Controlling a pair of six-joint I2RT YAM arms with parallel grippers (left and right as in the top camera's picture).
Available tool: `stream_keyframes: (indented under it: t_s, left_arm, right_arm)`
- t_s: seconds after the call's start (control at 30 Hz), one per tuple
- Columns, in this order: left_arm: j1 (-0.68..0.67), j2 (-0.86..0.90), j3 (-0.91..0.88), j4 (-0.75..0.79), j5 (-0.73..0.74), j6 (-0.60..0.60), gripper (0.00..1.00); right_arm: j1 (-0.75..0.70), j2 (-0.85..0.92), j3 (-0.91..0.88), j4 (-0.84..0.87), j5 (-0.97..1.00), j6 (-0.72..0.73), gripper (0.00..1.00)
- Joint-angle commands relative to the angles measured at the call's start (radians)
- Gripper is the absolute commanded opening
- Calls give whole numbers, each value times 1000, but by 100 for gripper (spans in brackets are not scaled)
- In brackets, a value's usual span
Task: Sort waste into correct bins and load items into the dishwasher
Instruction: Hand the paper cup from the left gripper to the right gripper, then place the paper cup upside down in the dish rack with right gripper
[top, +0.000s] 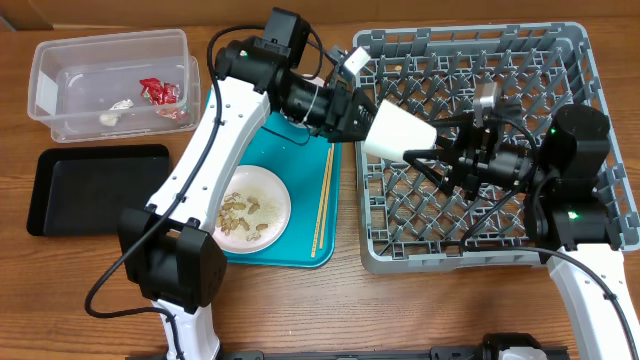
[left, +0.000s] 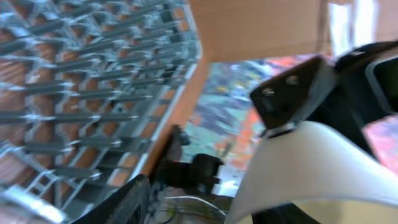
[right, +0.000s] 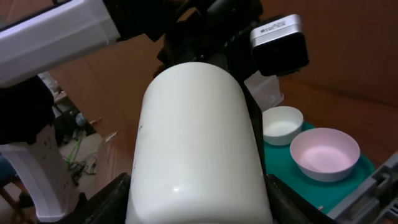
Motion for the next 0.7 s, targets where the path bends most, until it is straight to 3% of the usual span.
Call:
stream_keyframes:
  t_s: [0.0, 0.27, 0.37, 0.67]
  left_arm:
    - [37, -16, 9, -24, -295, -49, 58]
    - [148, -83, 9, -90, -748, -79, 60]
    - [205, -143, 9, -122, -929, -104, 60]
    - [289, -248, 9, -149, -1061, -126, 61]
  right_arm:
    - [8, -10, 22, -29, 92, 54, 49]
    - [-15, -13, 56, -209, 317, 67, 38]
    - [-81, -13, 160, -434, 521, 77, 38]
    - [-312, 2, 338, -821, 859, 78, 34]
